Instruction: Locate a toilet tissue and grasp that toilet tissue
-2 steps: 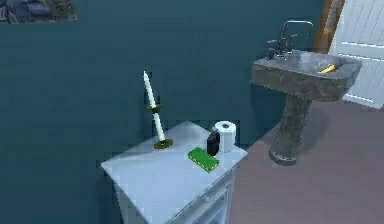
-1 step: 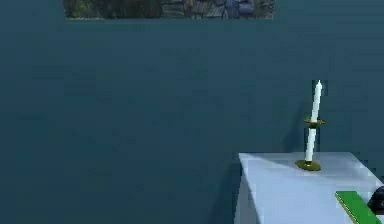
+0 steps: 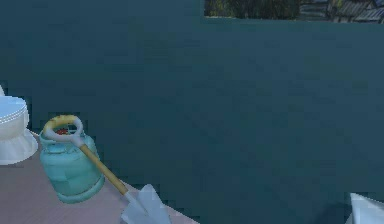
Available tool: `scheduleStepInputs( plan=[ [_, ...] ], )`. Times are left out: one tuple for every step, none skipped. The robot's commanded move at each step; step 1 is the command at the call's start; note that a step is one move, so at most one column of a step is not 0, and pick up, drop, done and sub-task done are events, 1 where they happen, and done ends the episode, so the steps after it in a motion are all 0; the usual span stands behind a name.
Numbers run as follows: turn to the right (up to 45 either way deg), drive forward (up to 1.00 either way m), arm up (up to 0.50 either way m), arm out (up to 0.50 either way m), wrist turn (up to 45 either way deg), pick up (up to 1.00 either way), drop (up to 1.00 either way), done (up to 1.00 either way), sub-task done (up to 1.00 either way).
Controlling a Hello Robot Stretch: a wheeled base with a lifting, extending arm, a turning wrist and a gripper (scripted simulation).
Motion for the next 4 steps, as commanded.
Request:
scheduleStepInputs(
  plan=[
    [0.0,0.0,0.5,0.0,0.0,0.0,0.0,0.0,0.0],
    [0.0,0.0,0.38,0.0,0.0,0.0,0.0,0.0,0.0],
    [0.0,0.0,0.0,0.5,0.0,0.0,0.0,0.0,0.0],
    [0.0,0.0,0.0,0.0,45.0,0.0,0.0,0.0,0.0]
  ],
)
